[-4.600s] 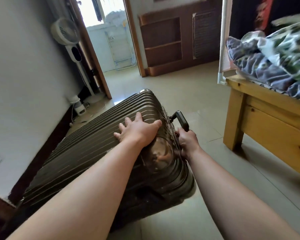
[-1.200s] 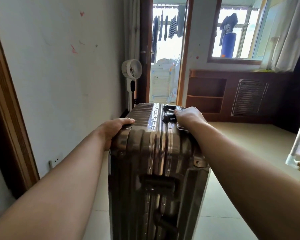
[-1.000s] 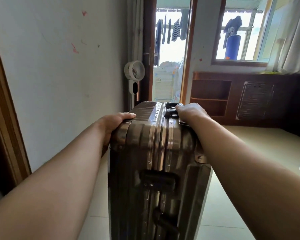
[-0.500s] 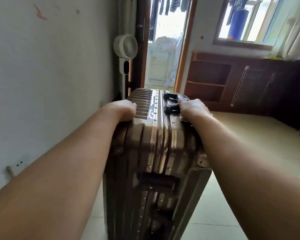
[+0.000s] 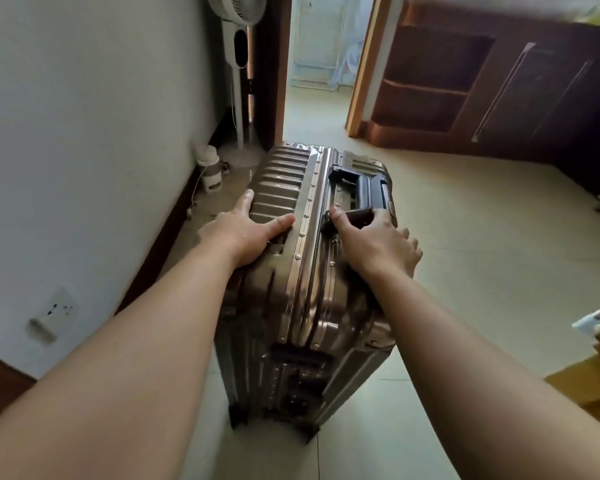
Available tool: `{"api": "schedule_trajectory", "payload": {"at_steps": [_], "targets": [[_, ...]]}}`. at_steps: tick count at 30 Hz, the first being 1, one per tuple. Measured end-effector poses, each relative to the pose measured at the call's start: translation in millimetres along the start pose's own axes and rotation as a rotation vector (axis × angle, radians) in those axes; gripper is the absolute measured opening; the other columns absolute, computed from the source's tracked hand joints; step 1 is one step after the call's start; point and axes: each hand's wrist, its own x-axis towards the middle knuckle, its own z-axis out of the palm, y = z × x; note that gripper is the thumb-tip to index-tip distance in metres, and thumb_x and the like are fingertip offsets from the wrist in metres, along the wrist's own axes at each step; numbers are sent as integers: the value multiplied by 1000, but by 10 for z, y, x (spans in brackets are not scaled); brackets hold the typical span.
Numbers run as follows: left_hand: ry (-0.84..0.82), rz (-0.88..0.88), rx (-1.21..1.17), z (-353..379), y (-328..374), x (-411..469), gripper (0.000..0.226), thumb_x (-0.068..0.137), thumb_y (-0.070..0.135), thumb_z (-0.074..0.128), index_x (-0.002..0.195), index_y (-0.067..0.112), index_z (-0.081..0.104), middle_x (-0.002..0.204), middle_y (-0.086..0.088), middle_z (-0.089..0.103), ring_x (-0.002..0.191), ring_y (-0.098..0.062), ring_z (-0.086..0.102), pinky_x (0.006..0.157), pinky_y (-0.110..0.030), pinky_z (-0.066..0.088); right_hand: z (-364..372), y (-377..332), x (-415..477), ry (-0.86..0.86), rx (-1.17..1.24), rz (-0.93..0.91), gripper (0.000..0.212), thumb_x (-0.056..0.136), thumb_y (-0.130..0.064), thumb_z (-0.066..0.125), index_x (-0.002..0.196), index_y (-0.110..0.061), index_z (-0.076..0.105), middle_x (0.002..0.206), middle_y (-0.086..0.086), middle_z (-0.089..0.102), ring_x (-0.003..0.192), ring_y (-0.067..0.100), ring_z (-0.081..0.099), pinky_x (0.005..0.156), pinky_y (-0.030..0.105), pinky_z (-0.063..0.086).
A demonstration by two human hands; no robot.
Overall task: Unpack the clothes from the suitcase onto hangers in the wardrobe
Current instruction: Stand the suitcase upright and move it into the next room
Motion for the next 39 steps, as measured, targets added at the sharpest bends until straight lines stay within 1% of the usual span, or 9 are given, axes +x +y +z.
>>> {"api": "schedule_trajectory", "payload": {"at_steps": [2,4,9,13,19,24,26,33,39], "targets": [[-6,12,39,-18,-11,30,97,71,88,32,151,42,5,153,-10,34,136,-33,37,104,-43,33,4,0,-58,6,-18,2,83,74,-85,30,128,-25,48,126,17,53,119,35,44,101,46,32],[-36,23,72,-37,-13,77,94,72,88,29,151,43,3,150,-11,37,133,-34,40,102,-44,35,-13,-11,-110,14,-49,21,83,77,-85,26,130,-26,47,126,18,52,119,36,44,101,46,32],[-100,94,97,-24,35,226,90,75,87,27,150,44,-1,139,-11,45,122,-32,49,94,-42,38,-34,-21,-162,41,-110,107,88,80,-83,22,146,-25,33,132,20,47,123,37,41,105,46,30],[-124,155,99,23,113,393,88,76,86,27,149,45,-1,134,-8,47,114,-30,53,84,-40,39,-51,-17,-71,59,-110,168,88,81,-81,24,149,-25,30,136,20,44,127,37,39,108,46,28],[-118,167,87,98,329,675,86,76,85,29,149,48,0,135,-6,47,115,-31,52,91,-42,40,-58,-7,267,71,-78,199,87,82,-80,29,148,-23,32,134,18,43,127,36,37,109,45,27],[-126,199,85,163,617,1087,85,77,83,30,149,48,0,129,-5,49,111,-28,54,88,-42,42,-43,-8,733,96,-74,215,87,83,-79,29,149,-23,30,133,17,42,126,35,37,109,44,26],[-123,199,88,192,728,1235,84,78,83,31,148,49,0,130,-4,50,112,-28,53,87,-41,41,-46,-13,906,98,-77,219,86,83,-78,30,150,-23,30,133,17,43,125,34,38,108,43,27],[-161,174,86,295,1166,1723,83,77,83,32,146,54,-2,133,-3,47,114,-29,53,95,-46,44,-68,32,1516,94,-78,249,86,83,-79,29,150,-25,27,138,17,40,130,34,36,111,44,27],[-172,207,91,418,1529,2163,84,78,82,33,147,52,-3,136,-3,46,116,-28,53,92,-44,44,-104,96,2040,108,-73,261,85,84,-77,30,150,-25,27,140,16,39,131,32,36,111,44,28]]}}
